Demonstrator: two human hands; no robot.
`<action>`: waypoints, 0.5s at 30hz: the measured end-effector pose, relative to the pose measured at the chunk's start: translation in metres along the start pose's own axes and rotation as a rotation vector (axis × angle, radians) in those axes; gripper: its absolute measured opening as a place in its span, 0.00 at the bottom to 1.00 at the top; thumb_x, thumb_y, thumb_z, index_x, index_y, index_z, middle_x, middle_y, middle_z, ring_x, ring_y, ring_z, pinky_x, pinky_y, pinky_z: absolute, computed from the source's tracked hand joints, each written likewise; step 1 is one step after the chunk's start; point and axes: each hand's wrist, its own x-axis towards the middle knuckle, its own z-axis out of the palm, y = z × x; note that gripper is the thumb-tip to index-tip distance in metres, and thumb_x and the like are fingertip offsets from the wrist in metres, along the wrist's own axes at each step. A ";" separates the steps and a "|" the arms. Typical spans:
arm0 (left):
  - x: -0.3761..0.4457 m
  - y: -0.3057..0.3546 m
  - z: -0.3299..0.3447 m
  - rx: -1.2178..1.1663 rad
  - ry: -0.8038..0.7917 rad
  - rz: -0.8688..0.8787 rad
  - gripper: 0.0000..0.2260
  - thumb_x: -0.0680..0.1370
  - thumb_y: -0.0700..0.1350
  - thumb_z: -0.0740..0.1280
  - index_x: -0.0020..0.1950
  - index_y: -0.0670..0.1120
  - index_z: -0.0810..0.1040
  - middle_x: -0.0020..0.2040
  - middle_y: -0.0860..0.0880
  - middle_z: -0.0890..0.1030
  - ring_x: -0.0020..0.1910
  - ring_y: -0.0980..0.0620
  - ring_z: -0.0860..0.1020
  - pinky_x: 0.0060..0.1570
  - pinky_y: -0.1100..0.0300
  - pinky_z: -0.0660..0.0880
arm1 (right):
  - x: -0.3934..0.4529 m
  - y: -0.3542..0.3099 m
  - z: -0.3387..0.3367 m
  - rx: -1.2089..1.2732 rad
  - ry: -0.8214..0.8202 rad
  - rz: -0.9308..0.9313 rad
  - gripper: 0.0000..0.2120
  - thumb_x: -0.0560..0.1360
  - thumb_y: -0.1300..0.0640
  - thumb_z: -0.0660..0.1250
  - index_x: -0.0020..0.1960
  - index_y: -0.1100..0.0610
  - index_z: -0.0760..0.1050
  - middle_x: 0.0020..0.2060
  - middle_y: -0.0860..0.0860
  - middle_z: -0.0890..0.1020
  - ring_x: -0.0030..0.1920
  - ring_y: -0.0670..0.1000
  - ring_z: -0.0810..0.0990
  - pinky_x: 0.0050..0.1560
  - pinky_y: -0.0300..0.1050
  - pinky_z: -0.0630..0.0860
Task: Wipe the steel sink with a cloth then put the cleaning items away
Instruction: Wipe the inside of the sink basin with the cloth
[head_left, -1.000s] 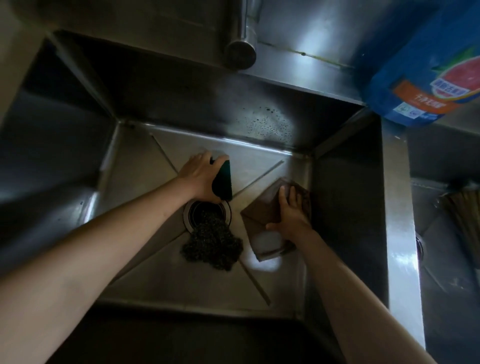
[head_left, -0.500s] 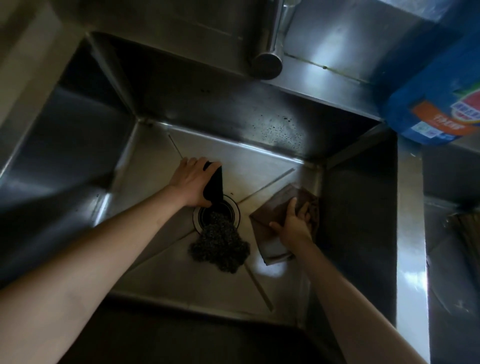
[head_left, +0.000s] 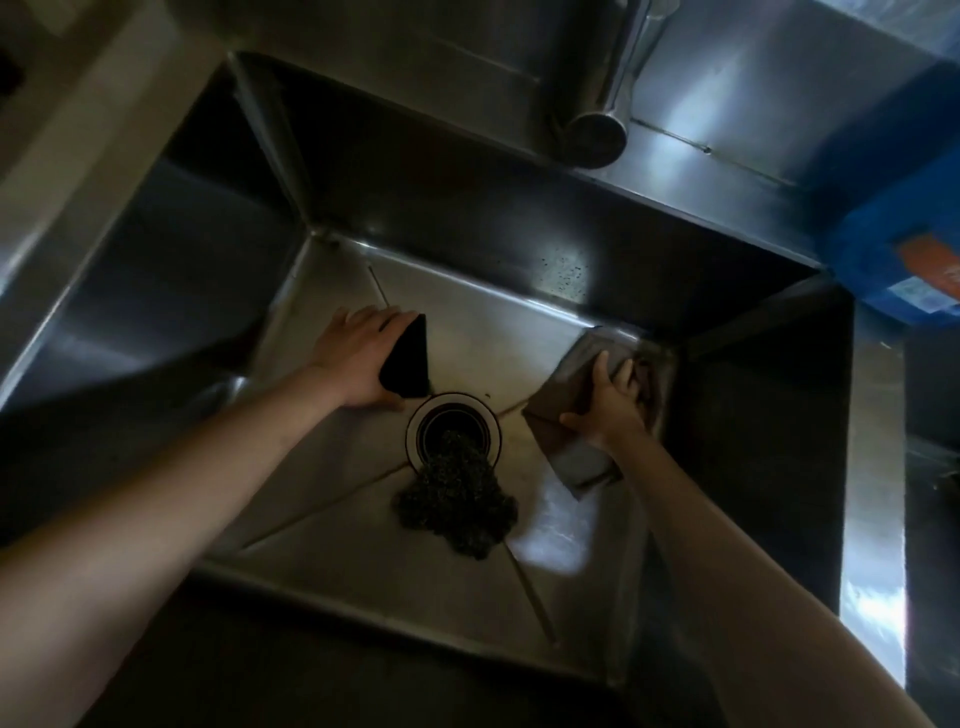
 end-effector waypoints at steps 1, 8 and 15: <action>-0.003 -0.004 0.000 0.004 -0.008 -0.012 0.52 0.60 0.63 0.75 0.76 0.52 0.51 0.75 0.48 0.60 0.73 0.45 0.60 0.71 0.46 0.57 | 0.002 -0.005 -0.001 -0.035 -0.007 -0.033 0.52 0.71 0.49 0.72 0.77 0.53 0.37 0.75 0.62 0.37 0.76 0.64 0.40 0.74 0.57 0.49; -0.023 -0.012 -0.002 0.000 -0.021 -0.058 0.52 0.60 0.63 0.75 0.76 0.51 0.52 0.74 0.46 0.62 0.71 0.43 0.63 0.71 0.49 0.58 | -0.012 -0.023 0.014 -0.114 0.035 -0.169 0.48 0.72 0.52 0.71 0.78 0.50 0.39 0.76 0.58 0.39 0.77 0.60 0.41 0.75 0.56 0.52; -0.030 -0.008 -0.005 0.069 -0.034 -0.074 0.50 0.62 0.62 0.74 0.76 0.50 0.51 0.70 0.44 0.64 0.66 0.41 0.66 0.67 0.53 0.60 | -0.019 -0.002 0.023 0.031 0.102 -0.030 0.45 0.72 0.53 0.71 0.78 0.55 0.45 0.77 0.58 0.41 0.76 0.61 0.47 0.74 0.54 0.56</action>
